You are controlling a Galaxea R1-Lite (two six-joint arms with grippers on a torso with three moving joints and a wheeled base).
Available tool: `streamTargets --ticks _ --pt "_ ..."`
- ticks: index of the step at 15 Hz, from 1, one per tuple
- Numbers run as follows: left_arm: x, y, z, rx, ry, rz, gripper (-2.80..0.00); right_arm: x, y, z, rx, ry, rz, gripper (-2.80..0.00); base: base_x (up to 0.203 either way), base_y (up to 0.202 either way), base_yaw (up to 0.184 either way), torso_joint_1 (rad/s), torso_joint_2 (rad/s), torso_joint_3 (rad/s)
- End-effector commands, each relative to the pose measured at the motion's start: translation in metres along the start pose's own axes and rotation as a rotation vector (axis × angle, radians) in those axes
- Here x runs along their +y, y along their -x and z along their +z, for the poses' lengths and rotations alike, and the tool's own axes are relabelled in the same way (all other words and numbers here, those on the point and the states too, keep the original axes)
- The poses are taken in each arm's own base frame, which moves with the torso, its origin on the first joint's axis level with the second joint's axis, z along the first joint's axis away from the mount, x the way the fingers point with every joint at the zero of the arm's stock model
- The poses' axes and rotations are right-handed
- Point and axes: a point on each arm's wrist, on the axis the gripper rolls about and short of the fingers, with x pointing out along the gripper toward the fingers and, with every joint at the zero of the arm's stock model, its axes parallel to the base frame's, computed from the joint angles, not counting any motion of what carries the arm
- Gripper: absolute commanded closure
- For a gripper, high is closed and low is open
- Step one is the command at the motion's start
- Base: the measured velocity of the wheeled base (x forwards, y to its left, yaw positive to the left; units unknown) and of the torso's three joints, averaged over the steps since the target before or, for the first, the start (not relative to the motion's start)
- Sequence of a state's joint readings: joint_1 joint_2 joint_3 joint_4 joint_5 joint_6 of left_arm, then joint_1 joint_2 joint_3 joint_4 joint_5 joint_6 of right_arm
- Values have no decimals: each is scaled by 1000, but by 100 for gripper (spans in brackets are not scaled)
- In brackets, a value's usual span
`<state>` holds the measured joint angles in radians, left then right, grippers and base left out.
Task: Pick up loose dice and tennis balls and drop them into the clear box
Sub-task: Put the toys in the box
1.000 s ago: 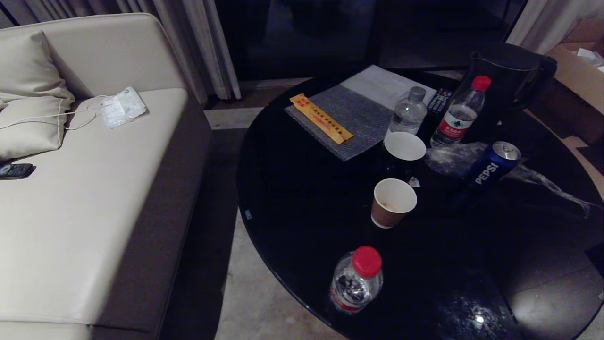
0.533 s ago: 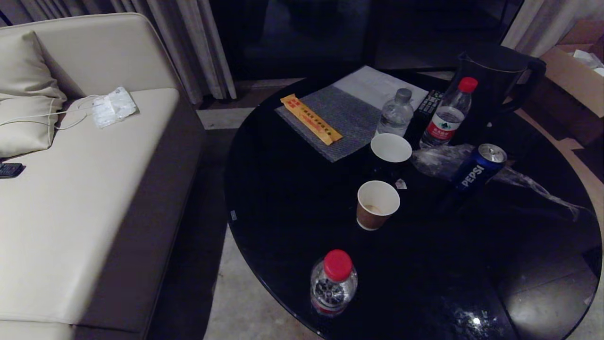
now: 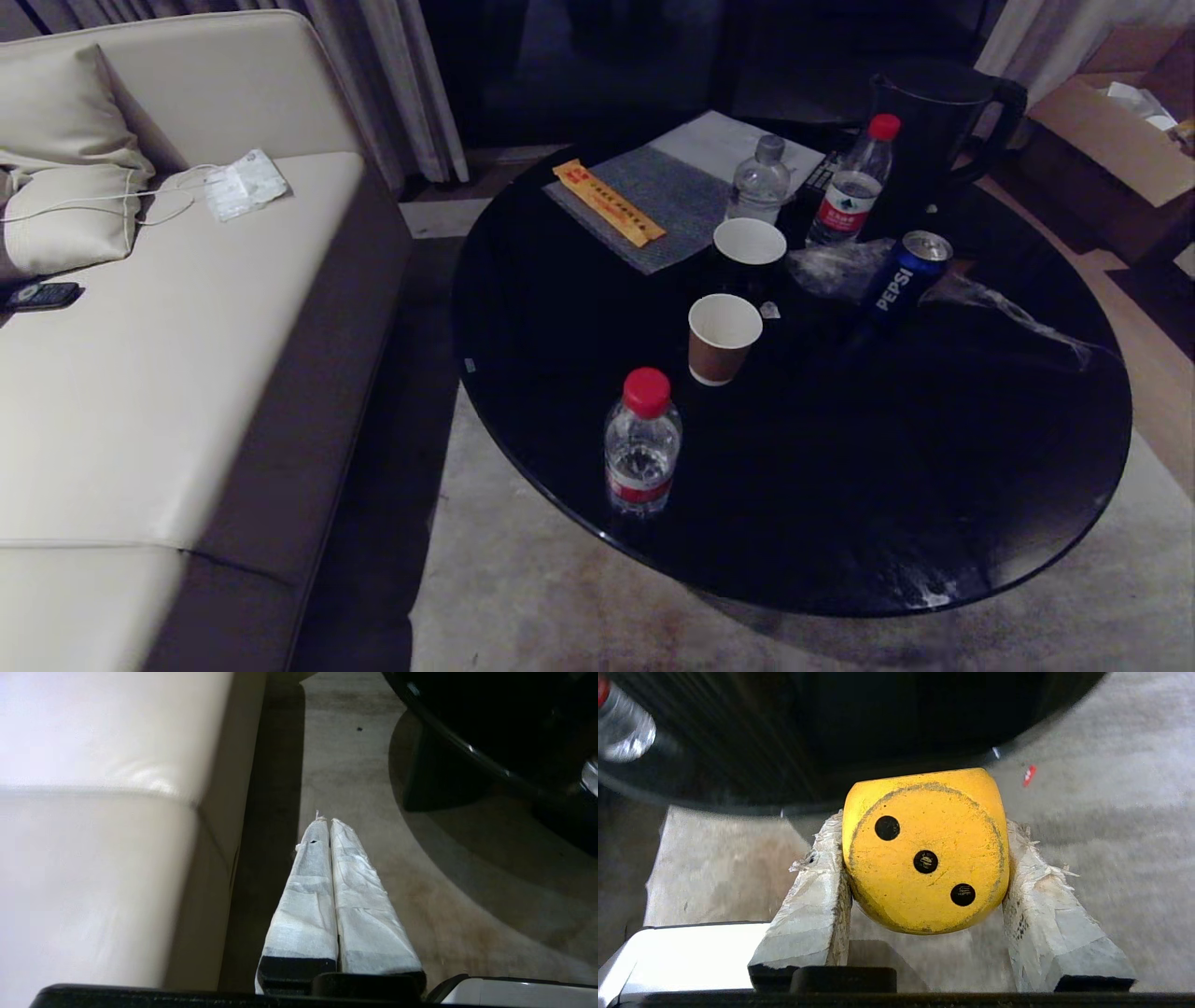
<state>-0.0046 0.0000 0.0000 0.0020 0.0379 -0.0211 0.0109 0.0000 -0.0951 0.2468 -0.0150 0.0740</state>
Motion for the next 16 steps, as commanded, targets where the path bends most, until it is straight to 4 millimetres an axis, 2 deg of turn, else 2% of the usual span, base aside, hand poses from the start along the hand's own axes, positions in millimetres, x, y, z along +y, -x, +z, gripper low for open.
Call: streamTargets --ticks 1,16 --pt "0 0 0 3 0 0 0 0 0 0 3 -1 -1 0 -182 0 -1 0 2 0" --pt "0 0 0 3 0 0 0 0 0 0 3 -1 -1 0 -184 0 -2 3 1 4"
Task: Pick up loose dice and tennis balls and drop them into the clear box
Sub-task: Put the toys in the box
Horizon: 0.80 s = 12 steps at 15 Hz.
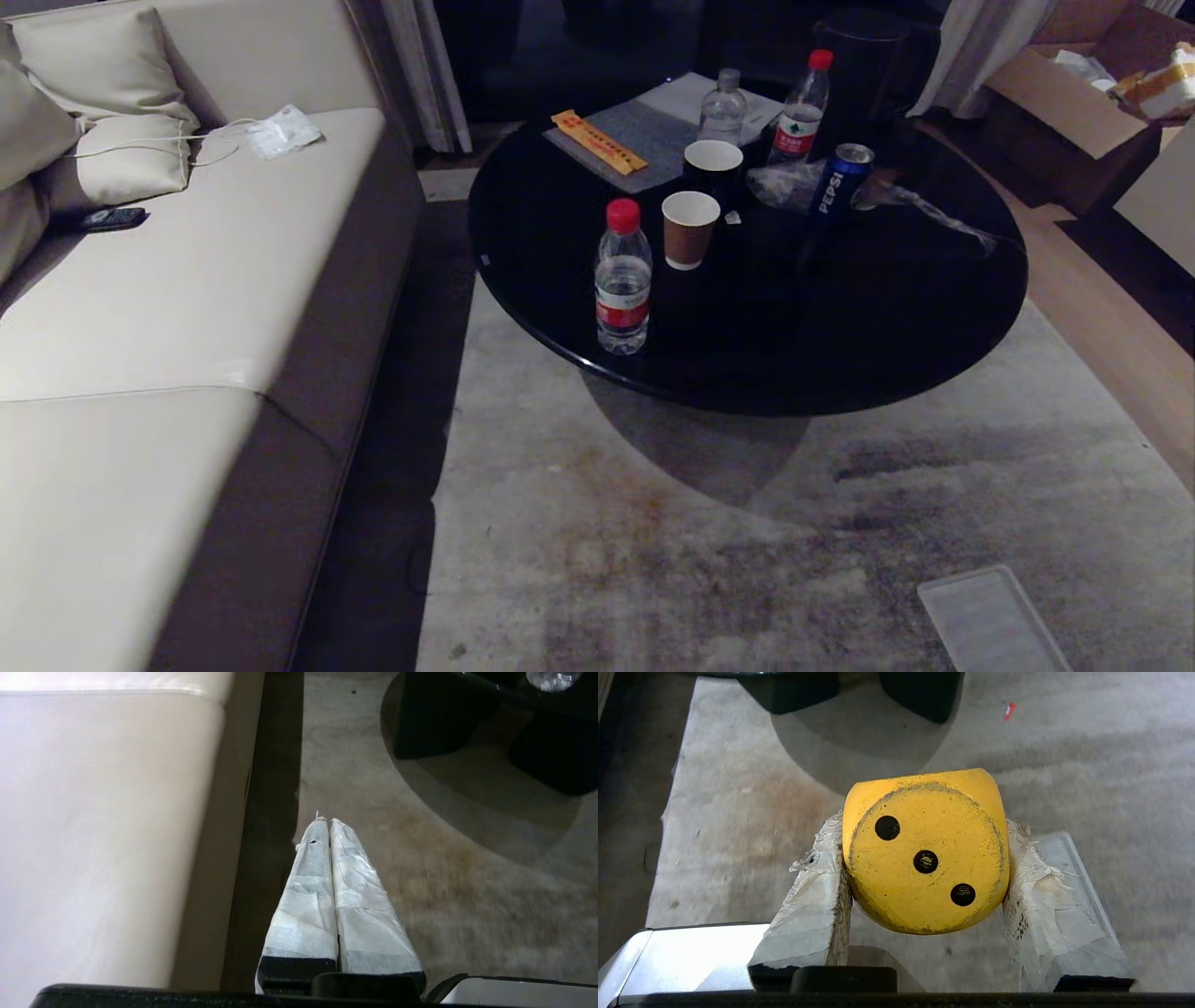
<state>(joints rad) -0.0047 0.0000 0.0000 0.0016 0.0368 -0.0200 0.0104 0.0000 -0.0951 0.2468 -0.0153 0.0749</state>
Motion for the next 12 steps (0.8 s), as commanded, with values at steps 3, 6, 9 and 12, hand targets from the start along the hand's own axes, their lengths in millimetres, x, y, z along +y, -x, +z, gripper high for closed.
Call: streamTargets --ticks 3,6,9,12 --pt "0 0 0 3 1 0 0 0 0 0 3 0 0 0 -182 0 -1 4 3 4" --pt "0 0 0 3 1 2 0 0 0 0 3 0 0 0 -184 0 -2 1 3 6" --pt "0 0 0 3 1 2 0 0 0 0 3 0 0 0 -184 0 -2 3 3 3" --pt "0 0 0 3 1 2 0 0 0 0 3 0 0 0 -180 0 -3 4 3 3"
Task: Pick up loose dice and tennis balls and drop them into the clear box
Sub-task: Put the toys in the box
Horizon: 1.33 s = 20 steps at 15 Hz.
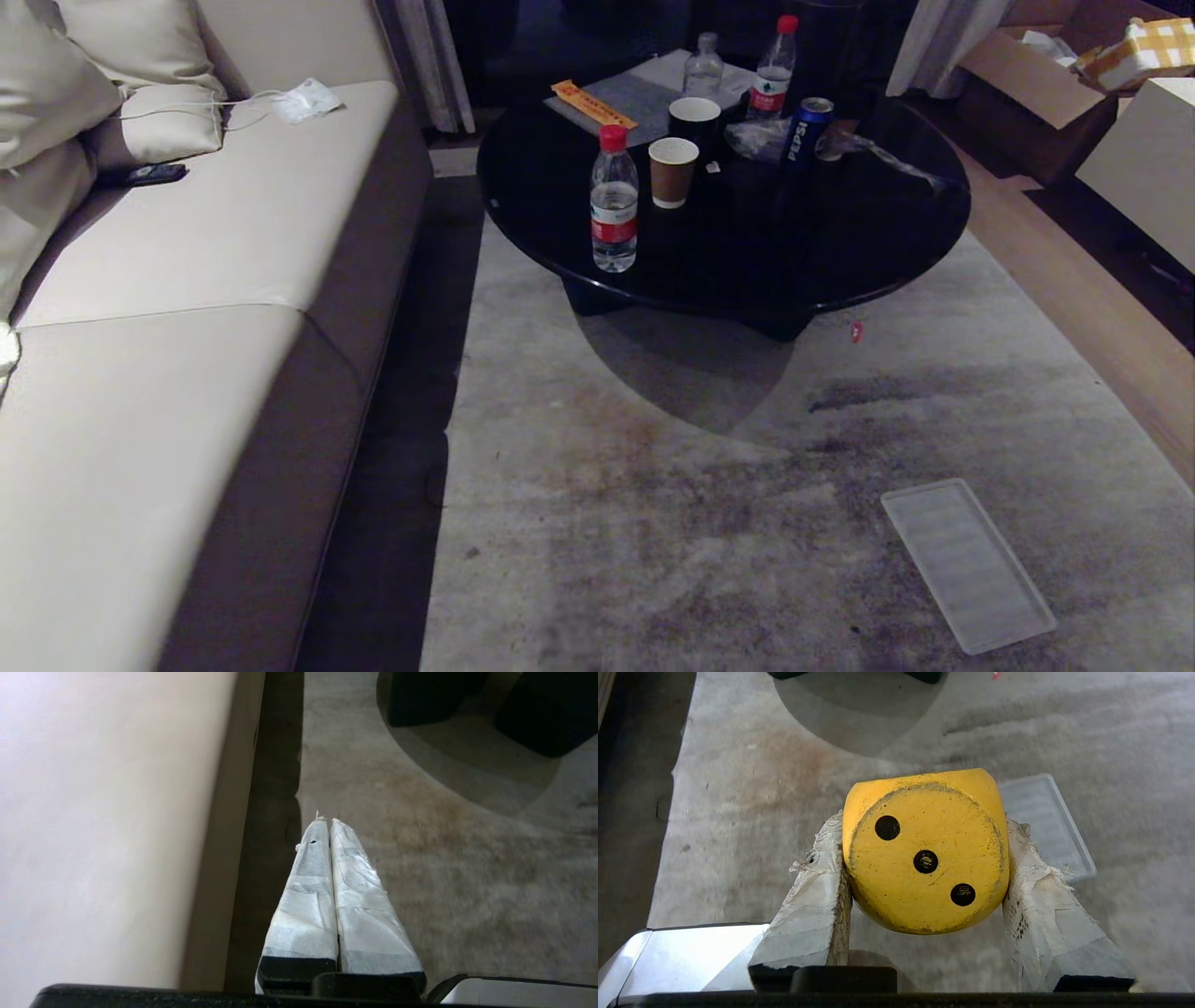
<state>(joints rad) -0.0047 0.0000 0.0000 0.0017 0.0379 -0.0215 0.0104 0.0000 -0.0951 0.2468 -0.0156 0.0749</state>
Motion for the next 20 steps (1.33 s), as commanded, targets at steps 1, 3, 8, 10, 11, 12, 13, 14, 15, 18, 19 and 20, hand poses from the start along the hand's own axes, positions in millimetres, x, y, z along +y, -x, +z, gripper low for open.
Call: streamTargets --ticks 1,3,8,10,11,12,13,14,15,18,19,20 --pt "0 0 0 3 1 1 0 0 0 0 3 0 0 0 -180 0 -1 2 2 2" --pt "0 0 0 3 1 1 0 0 0 0 3 0 0 0 -184 0 -2 2 4 -2" --pt "0 0 0 3 -2 -1 0 0 0 0 3 0 0 0 -168 0 1 2 2 2" --pt "0 0 0 3 -2 -1 0 0 0 0 3 0 0 0 0 0 0 0 0 0" --pt "0 0 0 3 -2 0 0 0 0 0 3 0 0 0 0 0 0 0 0 0" --pt "0 0 0 3 -2 -1 0 0 0 0 3 0 0 0 0 0 0 0 0 0" --pt "0 0 0 3 -2 -1 0 0 0 0 3 0 0 0 0 0 0 0 0 0" --pt "0 0 0 3 -2 -1 0 0 0 0 3 0 0 0 0 0 0 0 0 0" --pt "0 0 -1 4 -2 1 0 0 0 0 3 0 0 0 0 0 0 0 0 0" --pt "0 0 0 3 0 1 0 0 0 0 3 0 0 0 2 3 -66 2 0 2" --pt "0 0 0 3 0 1 0 0 0 0 3 0 0 0 4 10 -159 2 -2 -2" --pt "0 0 0 3 0 1 0 0 0 0 3 0 0 0 3 8 -166 1 2 7"
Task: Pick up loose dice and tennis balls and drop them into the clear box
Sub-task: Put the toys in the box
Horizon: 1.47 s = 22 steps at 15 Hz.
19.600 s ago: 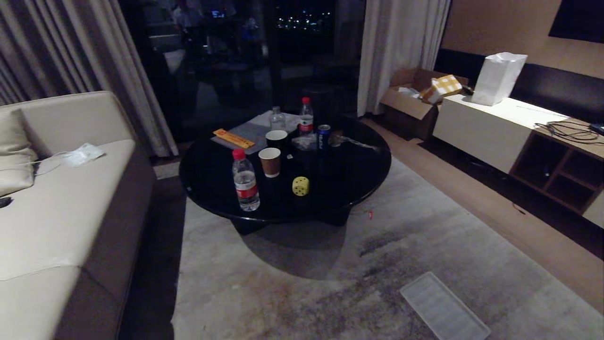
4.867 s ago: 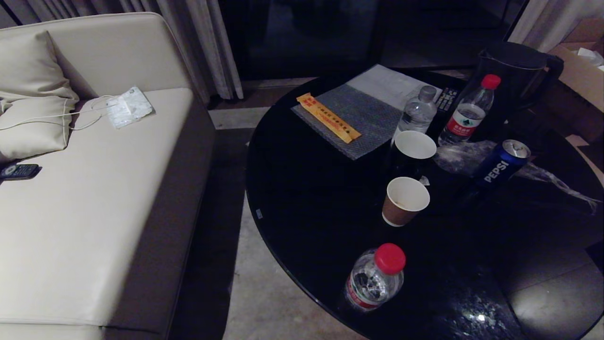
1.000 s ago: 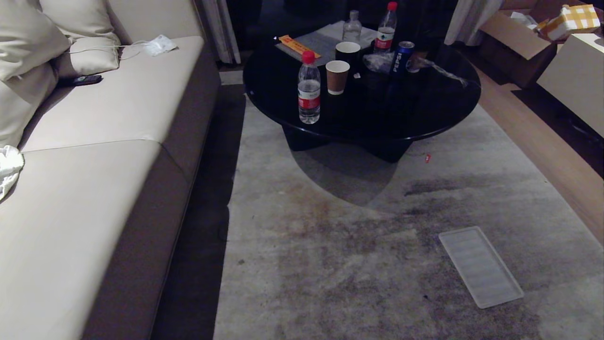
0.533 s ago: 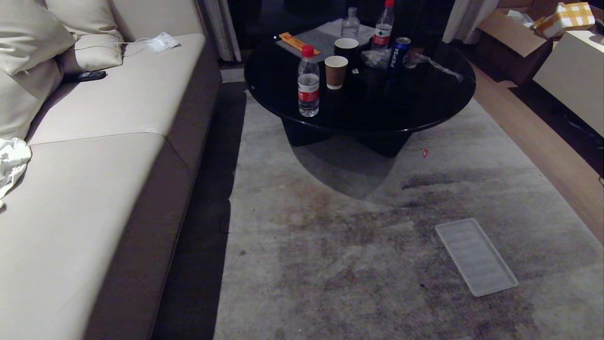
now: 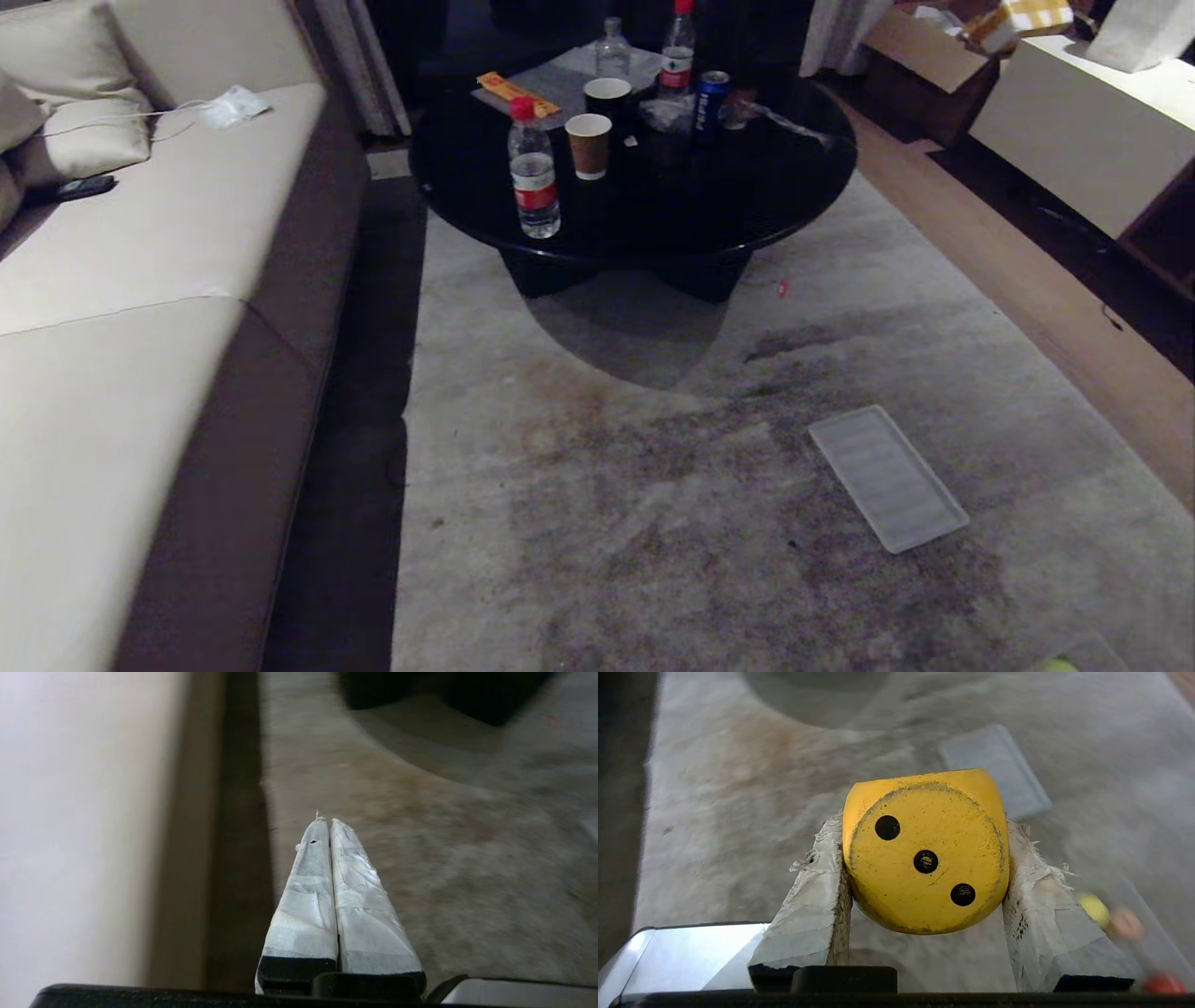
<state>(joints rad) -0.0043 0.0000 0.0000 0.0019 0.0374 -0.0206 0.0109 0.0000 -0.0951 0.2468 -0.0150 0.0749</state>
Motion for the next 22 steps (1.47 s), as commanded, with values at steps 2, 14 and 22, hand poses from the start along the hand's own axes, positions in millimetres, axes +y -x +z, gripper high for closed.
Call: streamTargets --ticks 2,14,22 --pt "0 0 0 3 1 1 0 0 0 0 3 0 -1 0 1 12 -167 2 4 2" --pt "0 0 0 3 1 1 0 0 0 0 3 0 -2 0 1 10 -164 2 2 3" --pt "0 0 0 3 2 1 0 0 0 0 3 0 -2 0 1 10 -161 3 1 2"
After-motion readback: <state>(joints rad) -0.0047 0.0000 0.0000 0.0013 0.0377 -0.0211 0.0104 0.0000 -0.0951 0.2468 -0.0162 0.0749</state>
